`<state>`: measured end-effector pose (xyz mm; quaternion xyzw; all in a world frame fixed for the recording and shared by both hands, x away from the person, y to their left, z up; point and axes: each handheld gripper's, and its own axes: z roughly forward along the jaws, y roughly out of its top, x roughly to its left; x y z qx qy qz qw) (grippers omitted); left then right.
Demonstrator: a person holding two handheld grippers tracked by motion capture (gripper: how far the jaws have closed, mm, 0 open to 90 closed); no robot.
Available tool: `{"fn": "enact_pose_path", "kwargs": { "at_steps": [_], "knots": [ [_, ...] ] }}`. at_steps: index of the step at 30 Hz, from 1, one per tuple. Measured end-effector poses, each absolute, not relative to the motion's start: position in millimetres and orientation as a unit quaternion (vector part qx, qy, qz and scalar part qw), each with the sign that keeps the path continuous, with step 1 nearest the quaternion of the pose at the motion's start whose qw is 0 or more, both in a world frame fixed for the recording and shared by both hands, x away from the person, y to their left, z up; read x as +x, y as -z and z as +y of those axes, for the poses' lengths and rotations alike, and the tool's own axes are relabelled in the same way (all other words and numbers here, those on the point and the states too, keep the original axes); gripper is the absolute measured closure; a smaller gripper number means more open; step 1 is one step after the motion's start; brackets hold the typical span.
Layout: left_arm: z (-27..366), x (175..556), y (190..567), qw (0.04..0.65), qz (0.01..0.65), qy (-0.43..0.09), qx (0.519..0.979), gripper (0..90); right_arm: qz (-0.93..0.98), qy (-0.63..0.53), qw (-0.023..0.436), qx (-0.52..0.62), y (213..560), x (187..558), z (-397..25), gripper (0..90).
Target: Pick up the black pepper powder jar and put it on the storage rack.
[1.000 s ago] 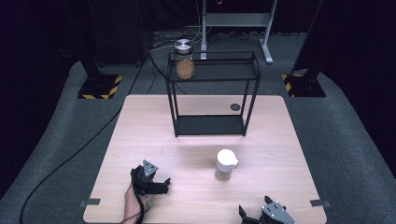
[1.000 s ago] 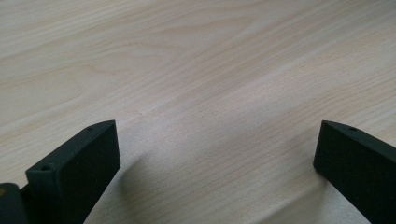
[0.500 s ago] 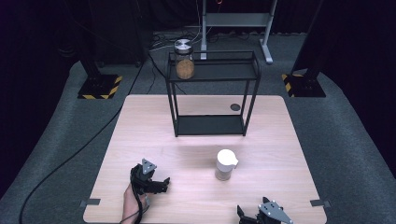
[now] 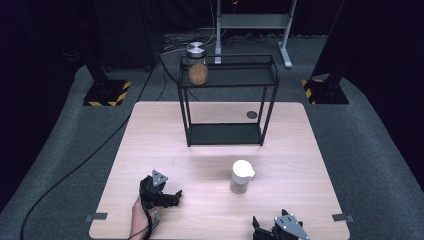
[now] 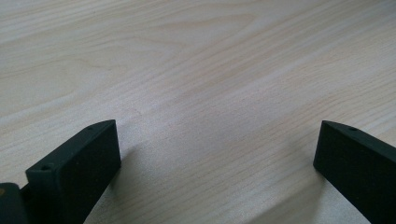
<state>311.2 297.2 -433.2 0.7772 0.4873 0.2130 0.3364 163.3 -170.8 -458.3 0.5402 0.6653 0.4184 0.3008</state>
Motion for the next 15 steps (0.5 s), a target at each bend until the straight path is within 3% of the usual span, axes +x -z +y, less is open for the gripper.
{"fn": "enact_pose_path", "kwargs": {
  "at_steps": [7, 15],
  "knots": [
    [297.1, 311.3, 433.2, 0.336, 0.488, -0.213, 0.777, 0.0, 0.647, -0.451, 0.341, 0.511, 464.2, 170.0, -151.7, 0.0],
    [297.0, 311.3, 433.0, 0.336, 0.487, -0.213, 0.777, 0.0, 0.661, -0.473, 0.322, 0.486, 463.2, 210.2, -134.9, 0.0]
  ]
}}
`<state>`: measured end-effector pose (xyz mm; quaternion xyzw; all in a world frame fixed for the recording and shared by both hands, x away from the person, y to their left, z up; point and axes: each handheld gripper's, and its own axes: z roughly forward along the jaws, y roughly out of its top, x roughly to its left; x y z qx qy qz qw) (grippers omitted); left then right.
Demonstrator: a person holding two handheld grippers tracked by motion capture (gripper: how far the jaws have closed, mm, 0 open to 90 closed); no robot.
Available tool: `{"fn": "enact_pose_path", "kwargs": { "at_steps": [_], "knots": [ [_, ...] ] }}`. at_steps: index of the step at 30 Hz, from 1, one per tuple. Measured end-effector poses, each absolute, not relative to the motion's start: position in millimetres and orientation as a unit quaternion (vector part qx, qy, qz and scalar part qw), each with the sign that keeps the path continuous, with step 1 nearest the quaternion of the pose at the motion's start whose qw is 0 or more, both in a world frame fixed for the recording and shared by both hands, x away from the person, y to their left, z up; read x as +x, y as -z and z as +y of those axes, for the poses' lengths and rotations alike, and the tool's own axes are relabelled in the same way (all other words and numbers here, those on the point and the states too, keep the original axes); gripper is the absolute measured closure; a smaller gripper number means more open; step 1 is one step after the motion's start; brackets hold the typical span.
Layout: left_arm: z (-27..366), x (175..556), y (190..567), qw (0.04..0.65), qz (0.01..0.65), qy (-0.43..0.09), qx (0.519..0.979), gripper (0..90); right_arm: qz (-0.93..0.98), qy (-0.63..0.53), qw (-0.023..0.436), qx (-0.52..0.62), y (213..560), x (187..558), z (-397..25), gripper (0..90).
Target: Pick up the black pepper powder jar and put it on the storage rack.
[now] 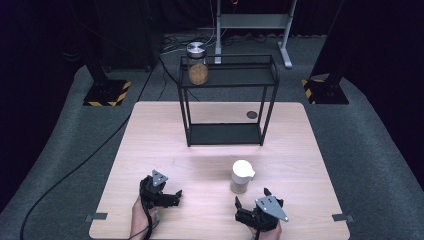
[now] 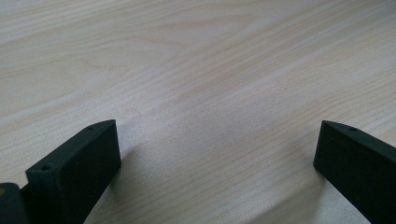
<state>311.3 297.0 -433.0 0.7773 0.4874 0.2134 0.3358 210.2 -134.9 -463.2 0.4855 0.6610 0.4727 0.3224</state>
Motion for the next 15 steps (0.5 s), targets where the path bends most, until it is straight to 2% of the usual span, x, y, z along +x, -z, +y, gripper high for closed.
{"fn": "enact_pose_path", "kwargs": {
  "at_steps": [15],
  "knots": [
    [297.0, 311.2, 433.2, 0.336, 0.488, -0.213, 0.777, 0.0, 0.667, -0.487, 0.308, 0.473, 473.4, 252.4, -120.7, 0.0]
  ]
}}
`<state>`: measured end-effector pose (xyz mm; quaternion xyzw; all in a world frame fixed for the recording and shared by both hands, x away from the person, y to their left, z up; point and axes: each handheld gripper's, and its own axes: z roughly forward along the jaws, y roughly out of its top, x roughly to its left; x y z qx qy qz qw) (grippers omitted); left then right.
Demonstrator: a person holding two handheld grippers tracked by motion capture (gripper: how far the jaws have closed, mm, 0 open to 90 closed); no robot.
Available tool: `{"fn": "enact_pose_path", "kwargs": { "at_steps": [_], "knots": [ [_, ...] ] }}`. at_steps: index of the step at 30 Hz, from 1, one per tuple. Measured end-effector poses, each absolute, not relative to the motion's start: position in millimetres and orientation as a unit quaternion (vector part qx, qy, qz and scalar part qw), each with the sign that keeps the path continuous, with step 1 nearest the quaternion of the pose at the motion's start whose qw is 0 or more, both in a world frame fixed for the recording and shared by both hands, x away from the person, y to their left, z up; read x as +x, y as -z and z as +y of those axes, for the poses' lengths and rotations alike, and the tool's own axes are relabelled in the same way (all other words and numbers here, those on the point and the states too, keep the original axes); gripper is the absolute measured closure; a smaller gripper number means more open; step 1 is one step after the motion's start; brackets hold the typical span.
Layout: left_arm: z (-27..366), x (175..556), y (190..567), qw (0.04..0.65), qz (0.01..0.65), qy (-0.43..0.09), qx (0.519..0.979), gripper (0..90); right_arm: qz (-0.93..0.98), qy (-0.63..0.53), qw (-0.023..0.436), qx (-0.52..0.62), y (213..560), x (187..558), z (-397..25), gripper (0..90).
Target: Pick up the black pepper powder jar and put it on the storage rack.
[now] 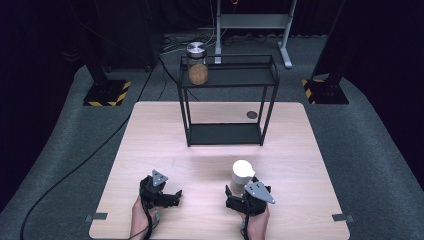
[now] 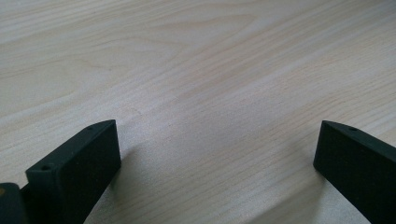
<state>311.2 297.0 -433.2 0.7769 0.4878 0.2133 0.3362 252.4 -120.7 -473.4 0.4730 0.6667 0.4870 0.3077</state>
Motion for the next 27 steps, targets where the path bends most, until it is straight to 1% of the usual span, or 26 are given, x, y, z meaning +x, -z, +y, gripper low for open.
{"fn": "enact_pose_path", "kwargs": {
  "at_steps": [8, 12, 13, 15, 16, 20, 27],
  "knots": [
    [296.8, 311.2, 433.2, 0.336, 0.488, -0.214, 0.777, 0.0, 0.668, -0.481, 0.31, 0.475, 473.0, 265.5, -116.8, 0.0],
    [296.8, 311.2, 433.2, 0.336, 0.488, -0.213, 0.777, 0.0, 0.664, -0.477, 0.319, 0.479, 473.1, 268.4, -112.0, 0.5],
    [296.8, 311.3, 433.1, 0.336, 0.488, -0.213, 0.777, 0.0, 0.664, -0.481, 0.317, 0.477, 473.5, 268.8, -113.3, 6.1],
    [296.8, 311.2, 433.2, 0.336, 0.488, -0.214, 0.776, 0.0, 0.66, -0.481, 0.319, 0.481, 473.6, 268.0, -113.1, 23.6],
    [296.8, 311.2, 433.2, 0.336, 0.488, -0.213, 0.776, 0.0, 0.656, -0.488, 0.318, 0.479, 475.0, 266.3, -115.5, 28.4],
    [296.8, 311.2, 433.2, 0.336, 0.488, -0.214, 0.777, 0.0, 0.663, -0.479, 0.326, 0.474, 471.9, 265.4, -113.6, 29.5],
    [296.8, 311.2, 433.2, 0.336, 0.488, -0.214, 0.777, 0.0, 0.665, -0.476, 0.322, 0.477, 468.8, 264.4, -113.5, 29.7]
  ]
}}
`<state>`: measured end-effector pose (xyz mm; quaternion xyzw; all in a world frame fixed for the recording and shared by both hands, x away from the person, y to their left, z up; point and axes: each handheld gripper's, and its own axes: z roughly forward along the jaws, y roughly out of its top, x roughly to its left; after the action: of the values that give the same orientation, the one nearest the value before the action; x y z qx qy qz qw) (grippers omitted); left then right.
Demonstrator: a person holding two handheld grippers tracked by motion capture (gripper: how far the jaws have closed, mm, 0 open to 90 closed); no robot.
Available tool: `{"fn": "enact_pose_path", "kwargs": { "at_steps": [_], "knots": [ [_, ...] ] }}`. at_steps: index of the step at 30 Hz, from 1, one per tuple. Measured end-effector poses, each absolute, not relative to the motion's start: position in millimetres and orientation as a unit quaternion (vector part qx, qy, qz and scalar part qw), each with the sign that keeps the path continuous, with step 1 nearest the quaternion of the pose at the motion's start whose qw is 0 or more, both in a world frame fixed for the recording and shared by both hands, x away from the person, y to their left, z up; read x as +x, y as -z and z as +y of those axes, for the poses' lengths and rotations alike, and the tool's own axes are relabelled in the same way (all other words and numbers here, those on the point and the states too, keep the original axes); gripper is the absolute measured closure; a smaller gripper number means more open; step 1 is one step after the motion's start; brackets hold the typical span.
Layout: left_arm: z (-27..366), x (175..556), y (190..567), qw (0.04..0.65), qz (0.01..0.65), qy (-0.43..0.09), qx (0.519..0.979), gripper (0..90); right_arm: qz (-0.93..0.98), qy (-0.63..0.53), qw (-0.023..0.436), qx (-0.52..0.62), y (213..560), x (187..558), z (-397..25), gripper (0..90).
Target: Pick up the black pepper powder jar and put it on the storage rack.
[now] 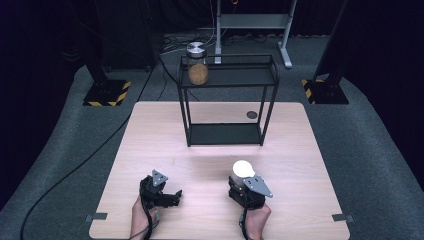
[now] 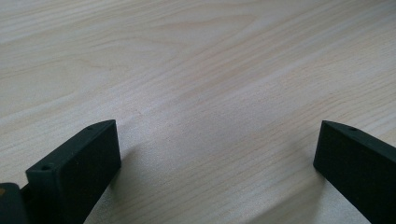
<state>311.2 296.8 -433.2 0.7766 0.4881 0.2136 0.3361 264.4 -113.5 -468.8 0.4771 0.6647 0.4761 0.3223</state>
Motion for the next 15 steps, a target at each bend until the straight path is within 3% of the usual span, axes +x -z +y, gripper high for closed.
{"fn": "enact_pose_path", "kwargs": {
  "at_steps": [15],
  "knots": [
    [296.8, 311.2, 433.1, 0.336, 0.488, -0.214, 0.777, 0.0, 0.652, -0.491, 0.328, 0.475, 461.1, 254.2, -126.8, 29.6]
  ]
}}
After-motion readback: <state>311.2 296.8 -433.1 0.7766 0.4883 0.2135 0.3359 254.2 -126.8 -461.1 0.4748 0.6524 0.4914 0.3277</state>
